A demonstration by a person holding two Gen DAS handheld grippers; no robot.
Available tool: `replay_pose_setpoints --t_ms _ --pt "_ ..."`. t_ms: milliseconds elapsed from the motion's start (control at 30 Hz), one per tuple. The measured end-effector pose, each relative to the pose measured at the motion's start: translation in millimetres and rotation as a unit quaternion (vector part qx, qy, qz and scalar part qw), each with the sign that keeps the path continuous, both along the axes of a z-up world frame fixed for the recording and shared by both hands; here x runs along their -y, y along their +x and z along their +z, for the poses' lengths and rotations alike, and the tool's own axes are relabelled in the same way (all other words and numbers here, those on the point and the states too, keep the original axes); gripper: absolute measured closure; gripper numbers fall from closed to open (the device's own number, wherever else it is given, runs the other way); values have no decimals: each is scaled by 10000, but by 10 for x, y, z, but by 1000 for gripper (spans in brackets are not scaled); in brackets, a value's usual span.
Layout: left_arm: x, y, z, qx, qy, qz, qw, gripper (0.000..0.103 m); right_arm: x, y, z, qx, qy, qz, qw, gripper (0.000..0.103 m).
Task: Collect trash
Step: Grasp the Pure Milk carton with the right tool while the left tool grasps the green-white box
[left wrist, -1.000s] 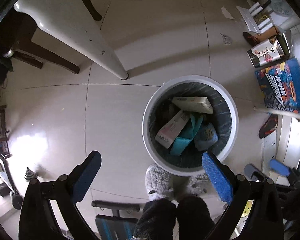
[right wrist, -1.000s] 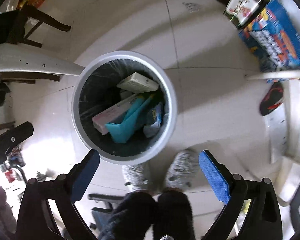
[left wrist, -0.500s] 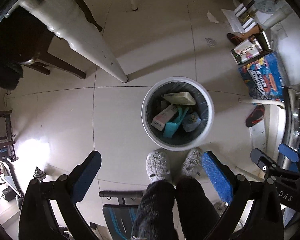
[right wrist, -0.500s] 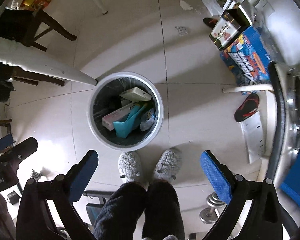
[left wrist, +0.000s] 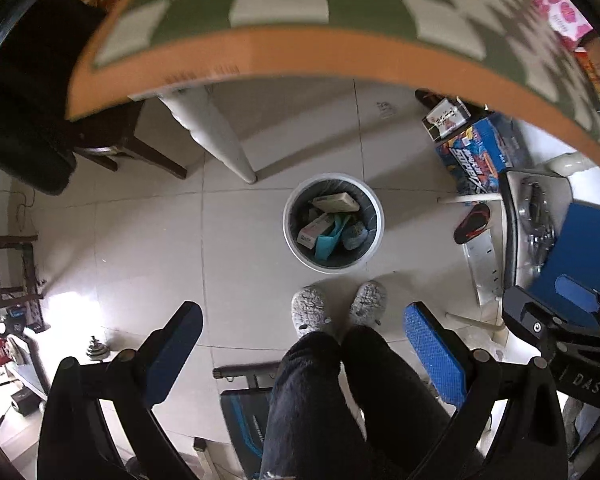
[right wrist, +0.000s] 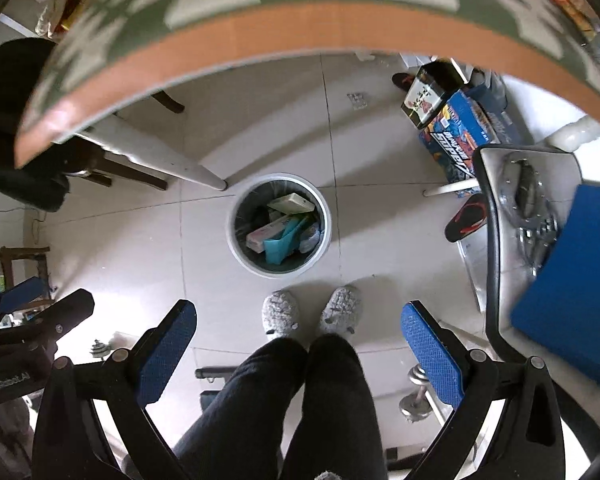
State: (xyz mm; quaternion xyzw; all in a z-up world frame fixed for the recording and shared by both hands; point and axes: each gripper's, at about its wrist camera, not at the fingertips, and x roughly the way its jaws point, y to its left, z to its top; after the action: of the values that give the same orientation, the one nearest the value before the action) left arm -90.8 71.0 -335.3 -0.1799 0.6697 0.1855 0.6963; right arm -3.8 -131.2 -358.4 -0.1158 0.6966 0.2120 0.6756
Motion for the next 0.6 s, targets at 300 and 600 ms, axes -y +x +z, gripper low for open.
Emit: replay_pose_setpoints --t_ms 300,600 --pt "-347 233 898 619 513 120 9967 0 -59 191 967 136 554 -419 9975 0" --pt "-369 1749 1360 1188 912 237 9884 0 -119 1611 1488 686 690 -728 9926 0"
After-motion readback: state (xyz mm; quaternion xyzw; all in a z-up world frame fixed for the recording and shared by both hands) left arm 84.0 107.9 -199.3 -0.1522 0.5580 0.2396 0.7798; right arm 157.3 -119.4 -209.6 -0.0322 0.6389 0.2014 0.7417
